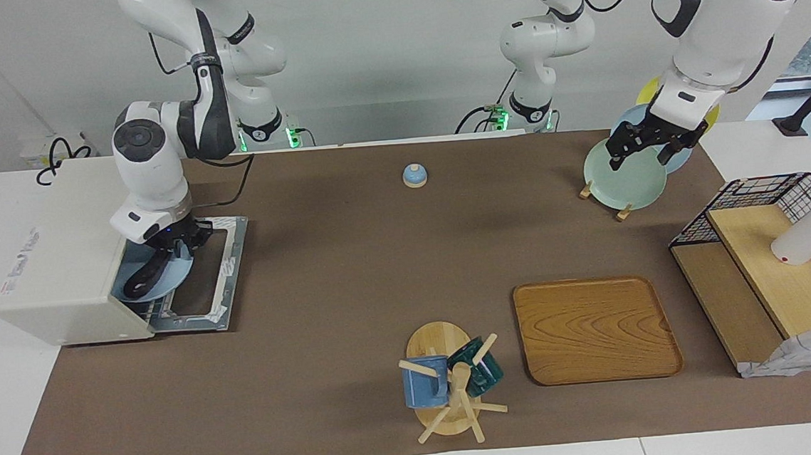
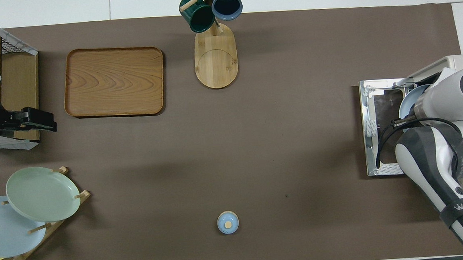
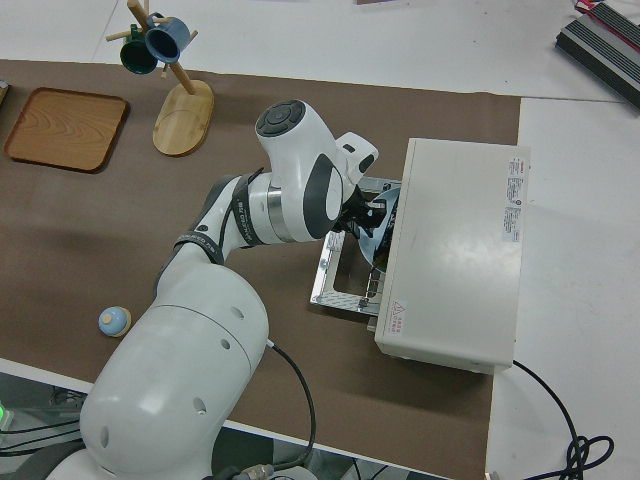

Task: Put eggplant into oven
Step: 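Release the eggplant and withdraw the right gripper from the oven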

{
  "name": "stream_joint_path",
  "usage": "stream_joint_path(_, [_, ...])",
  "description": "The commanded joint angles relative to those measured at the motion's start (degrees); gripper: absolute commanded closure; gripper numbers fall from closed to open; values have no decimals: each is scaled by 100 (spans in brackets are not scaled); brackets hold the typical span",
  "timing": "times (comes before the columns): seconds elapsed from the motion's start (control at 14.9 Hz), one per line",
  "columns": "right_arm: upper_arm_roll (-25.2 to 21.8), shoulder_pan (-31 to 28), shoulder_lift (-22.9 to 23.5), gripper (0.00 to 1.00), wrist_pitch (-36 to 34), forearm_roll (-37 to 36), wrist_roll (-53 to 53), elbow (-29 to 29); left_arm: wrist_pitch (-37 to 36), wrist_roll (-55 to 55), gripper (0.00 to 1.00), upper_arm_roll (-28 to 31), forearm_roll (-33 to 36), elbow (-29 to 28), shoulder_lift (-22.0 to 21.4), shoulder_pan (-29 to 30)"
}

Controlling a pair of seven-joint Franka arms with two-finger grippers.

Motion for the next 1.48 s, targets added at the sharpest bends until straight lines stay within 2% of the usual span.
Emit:
stream_joint_path(0.0, [89, -83, -132, 72, -92, 201, -443, 72, -4, 39, 0, -57, 94, -88, -116, 90])
stream_joint_path(0.2, [133, 110, -18, 73, -435, 596, -444, 555, -4, 39, 0, -57, 94, -88, -116, 99])
stream_joint_path(0.27, [125, 198, 35, 77, -366, 693, -418, 600, -4, 39, 0, -57, 94, -88, -116, 99])
stream_joint_path(0.4, [125, 435, 44, 100, -138, 1009, -208, 565, -4, 39, 0, -57, 94, -88, -116, 99])
stream_joint_path(0.6, [133, 647, 263, 100, 240, 1064, 669, 451, -4, 39, 0, -57, 94, -88, -116, 90])
stream_joint_path(0.81, [133, 945, 535, 100, 961, 1116, 1206, 214, -4, 39, 0, -57, 94, -88, -116, 99])
stream_joint_path(0.94, [125, 929, 860, 100, 1128, 1116, 1278, 214, -4, 39, 0, -57, 94, -88, -116, 90])
stream_joint_path(1.41, [98, 876, 984, 100, 1120, 967, 1287, 47, -4, 39, 0, -57, 94, -88, -116, 90])
